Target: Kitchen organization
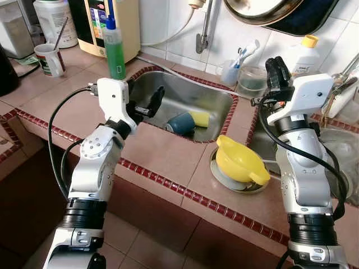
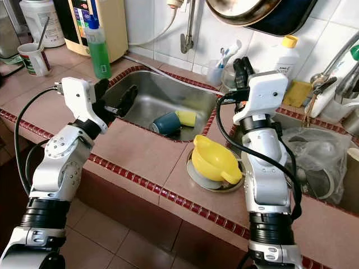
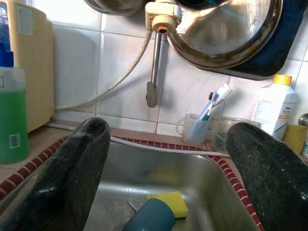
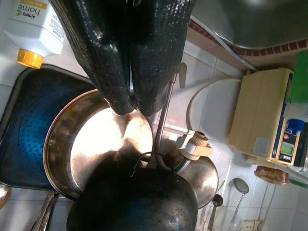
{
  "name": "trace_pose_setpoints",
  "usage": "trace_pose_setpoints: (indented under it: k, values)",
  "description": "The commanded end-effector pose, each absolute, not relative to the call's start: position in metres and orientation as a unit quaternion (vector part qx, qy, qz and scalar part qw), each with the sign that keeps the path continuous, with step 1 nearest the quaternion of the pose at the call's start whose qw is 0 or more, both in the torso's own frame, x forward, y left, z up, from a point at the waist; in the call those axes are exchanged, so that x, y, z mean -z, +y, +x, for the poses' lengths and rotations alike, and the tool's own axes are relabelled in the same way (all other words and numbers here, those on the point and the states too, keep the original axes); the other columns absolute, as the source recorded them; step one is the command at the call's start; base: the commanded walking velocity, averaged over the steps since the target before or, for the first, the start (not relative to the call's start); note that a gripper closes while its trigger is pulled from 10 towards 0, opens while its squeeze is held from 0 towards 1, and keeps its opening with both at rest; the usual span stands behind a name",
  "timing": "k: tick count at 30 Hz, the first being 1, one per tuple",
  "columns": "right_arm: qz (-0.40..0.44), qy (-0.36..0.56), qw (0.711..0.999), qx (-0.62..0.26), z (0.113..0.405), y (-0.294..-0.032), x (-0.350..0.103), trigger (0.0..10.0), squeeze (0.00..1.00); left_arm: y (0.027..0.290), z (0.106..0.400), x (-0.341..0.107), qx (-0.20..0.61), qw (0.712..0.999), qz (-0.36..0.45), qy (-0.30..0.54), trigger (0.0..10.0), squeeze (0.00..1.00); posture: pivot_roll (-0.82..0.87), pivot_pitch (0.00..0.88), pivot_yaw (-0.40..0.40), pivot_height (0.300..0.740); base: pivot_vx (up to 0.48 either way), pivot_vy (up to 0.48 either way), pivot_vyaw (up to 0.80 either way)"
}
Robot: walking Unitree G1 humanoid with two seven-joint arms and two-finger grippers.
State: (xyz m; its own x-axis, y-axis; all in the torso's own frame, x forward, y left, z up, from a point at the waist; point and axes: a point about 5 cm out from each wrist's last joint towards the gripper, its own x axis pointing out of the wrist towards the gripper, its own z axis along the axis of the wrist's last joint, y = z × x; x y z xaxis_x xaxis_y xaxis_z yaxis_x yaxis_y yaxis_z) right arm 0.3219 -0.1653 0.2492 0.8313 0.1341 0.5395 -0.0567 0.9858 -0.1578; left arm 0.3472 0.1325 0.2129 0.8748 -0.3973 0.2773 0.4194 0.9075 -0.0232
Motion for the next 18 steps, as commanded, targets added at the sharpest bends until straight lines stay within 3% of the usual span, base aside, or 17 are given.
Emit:
trace_pose_setpoints:
  k: [1, 18]
  values:
    - [-0.077, -0.296, 0.951, -0.047, 0.3197, -0.1669, -0.2553, 10.0, 0.0, 0.1293, 0.3487, -0.2158, 0.219, 0.966, -0.034, -0.134, 10.0, 0.0, 0.04, 0.0, -0.041, 0.74, 0.0, 0.274, 0.0]
    - [-0.093, -0.293, 0.951, -0.045, 0.3185, -0.1703, -0.2554, 10.0, 0.0, 0.1283, 0.3497, -0.2159, 0.223, 0.966, -0.035, -0.13, 10.0, 0.0, 0.03, 0.0, -0.038, 0.74, 0.0, 0.276, 0.0]
